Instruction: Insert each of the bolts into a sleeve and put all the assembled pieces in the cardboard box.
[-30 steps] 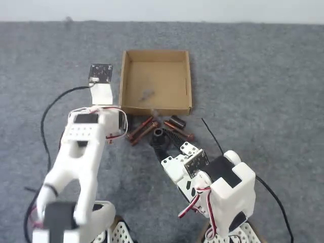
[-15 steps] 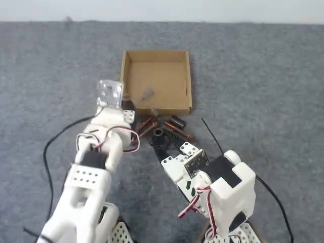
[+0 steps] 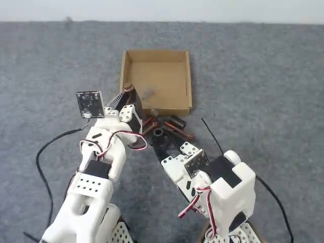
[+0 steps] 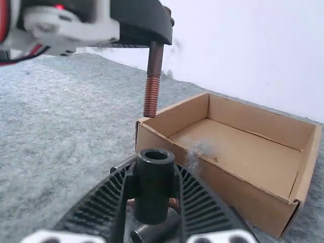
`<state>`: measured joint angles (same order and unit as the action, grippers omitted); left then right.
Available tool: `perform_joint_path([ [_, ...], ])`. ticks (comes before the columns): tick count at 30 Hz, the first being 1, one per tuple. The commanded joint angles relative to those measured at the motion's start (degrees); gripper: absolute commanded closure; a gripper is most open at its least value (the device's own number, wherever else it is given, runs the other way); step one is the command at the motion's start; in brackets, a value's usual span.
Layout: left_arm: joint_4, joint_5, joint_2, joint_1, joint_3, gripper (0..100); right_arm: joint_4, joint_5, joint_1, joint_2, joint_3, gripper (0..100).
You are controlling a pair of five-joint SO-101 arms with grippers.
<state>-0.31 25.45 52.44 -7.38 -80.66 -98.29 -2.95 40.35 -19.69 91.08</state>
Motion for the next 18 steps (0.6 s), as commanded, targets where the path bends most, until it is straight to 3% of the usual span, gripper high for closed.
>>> perform_joint_path([
  [1, -2.81, 0.97, 2.64, -2.11, 0.57, 99, 0.48, 0.0, 0.57, 0.13, 1.23, 99.2],
  [13, -3.34, 0.88, 2.64, -5.89, -1.1, 99, 0.48, 0.09, 0.66, 0.13, 1.23, 99.2],
  [18, -9.67, 0.88, 2.64, -6.33, -2.68, 99, 0.48, 0.09, 1.27, 0.13, 1.23, 99.2],
])
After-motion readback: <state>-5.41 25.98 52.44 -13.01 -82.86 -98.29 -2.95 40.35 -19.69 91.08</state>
